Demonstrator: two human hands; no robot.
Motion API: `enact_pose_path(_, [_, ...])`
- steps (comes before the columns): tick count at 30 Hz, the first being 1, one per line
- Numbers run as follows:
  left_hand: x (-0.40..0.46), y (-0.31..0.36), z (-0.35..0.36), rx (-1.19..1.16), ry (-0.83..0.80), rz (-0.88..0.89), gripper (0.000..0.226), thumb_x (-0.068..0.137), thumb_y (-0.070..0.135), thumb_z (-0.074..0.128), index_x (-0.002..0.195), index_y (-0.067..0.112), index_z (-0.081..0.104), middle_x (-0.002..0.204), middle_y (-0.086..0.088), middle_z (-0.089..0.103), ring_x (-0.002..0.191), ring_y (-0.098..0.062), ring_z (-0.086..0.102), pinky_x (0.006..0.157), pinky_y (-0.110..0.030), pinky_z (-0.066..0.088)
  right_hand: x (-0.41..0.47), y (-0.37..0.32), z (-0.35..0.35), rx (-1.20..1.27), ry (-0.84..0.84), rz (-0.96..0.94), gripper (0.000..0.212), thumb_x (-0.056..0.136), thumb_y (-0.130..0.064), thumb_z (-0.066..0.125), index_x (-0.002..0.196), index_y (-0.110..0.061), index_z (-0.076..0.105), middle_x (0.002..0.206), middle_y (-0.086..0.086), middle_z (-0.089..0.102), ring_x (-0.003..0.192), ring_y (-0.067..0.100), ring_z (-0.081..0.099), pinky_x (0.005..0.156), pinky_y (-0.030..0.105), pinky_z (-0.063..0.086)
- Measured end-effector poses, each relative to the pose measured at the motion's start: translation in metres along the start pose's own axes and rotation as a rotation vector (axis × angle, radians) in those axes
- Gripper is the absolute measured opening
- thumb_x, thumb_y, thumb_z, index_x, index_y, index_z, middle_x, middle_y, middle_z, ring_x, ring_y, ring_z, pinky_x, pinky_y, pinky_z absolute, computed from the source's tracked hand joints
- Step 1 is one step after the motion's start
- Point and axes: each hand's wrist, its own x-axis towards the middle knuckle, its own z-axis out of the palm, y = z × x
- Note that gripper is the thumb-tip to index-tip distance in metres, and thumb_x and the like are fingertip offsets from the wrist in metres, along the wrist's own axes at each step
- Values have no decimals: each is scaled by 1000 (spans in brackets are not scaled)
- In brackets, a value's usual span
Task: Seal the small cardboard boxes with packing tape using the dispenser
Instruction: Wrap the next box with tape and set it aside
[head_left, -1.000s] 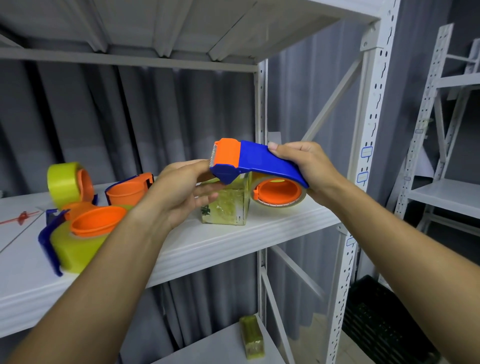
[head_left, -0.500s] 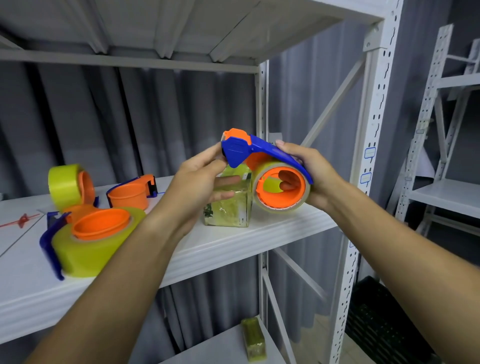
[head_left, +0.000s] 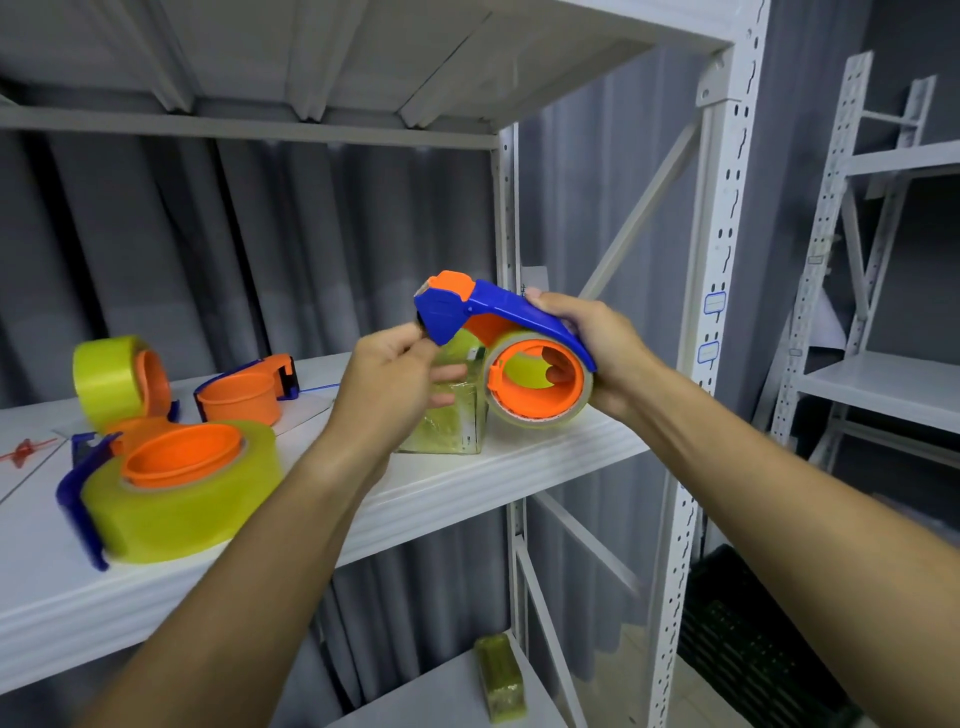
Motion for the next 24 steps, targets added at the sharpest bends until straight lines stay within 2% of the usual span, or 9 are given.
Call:
enact_pose_path(3, [2, 5, -6, -233, 56, -97, 33, 98, 7, 40, 110, 15, 70, 104, -1, 77, 89, -20, 76, 68, -33, 63, 0, -3, 2, -67, -11, -34, 36, 89, -38, 70, 110, -10, 68, 92, 6, 78, 81, 21, 75, 72, 34, 59])
enact_pose_path(6, [2, 5, -16, -459, -21, -225, 39, 93, 15, 40, 122, 3, 63, 109, -14, 75, 96, -33, 74, 66, -33, 62, -1, -5, 0, -127, -25, -61, 36, 88, -41, 71, 107, -11, 68, 92, 5, 78, 80, 20, 76, 66, 30, 60])
enact_pose_path(9, [-1, 3, -16, -512, -47, -281, 34, 98, 24, 48, 123, 7, 64, 108, -14, 76, 97, -32, 74, 65, -32, 61, -1, -5, -2, -162, -31, -83, 36, 88, -42, 71, 107, -12, 68, 93, 4, 78, 81, 20, 76, 64, 28, 59])
enact_pose_path(13, [1, 0, -14, -537, 4, -345, 26, 98, 24, 58, 119, 11, 67, 101, -12, 77, 89, -26, 76, 63, -31, 60, -1, -3, -4, -172, -46, -106, 34, 88, -43, 70, 105, -14, 69, 91, 2, 78, 81, 19, 76, 61, 25, 58])
enact_pose_path(16, [3, 1, -18, -565, -21, -394, 38, 95, 44, 61, 116, 13, 70, 102, -10, 77, 87, -25, 76, 62, -32, 60, -1, -4, -5, -199, -44, -127, 35, 88, -44, 70, 105, -14, 68, 92, 2, 78, 83, 19, 76, 63, 25, 59])
enact_pose_path(18, [5, 2, -19, -567, -43, -407, 42, 93, 48, 64, 116, 13, 71, 101, -9, 77, 85, -23, 76, 62, -31, 59, 0, -5, -6, -217, -41, -142, 36, 88, -45, 70, 105, -14, 69, 93, 2, 78, 84, 20, 76, 65, 26, 59])
enact_pose_path(21, [4, 1, -19, -600, -54, -416, 30, 96, 31, 63, 118, 11, 69, 97, -9, 77, 83, -22, 76, 61, -29, 59, 0, -6, -6, -226, -47, -152, 36, 87, -45, 70, 104, -13, 70, 93, 3, 78, 84, 21, 76, 66, 26, 59])
enact_pose_path(24, [3, -2, -20, -601, -51, -440, 24, 99, 11, 54, 119, 6, 64, 93, -11, 77, 80, -20, 76, 60, -28, 59, 0, -7, -7, -249, -49, -152, 36, 87, -46, 70, 104, -13, 69, 91, 2, 78, 82, 20, 76, 66, 26, 59])
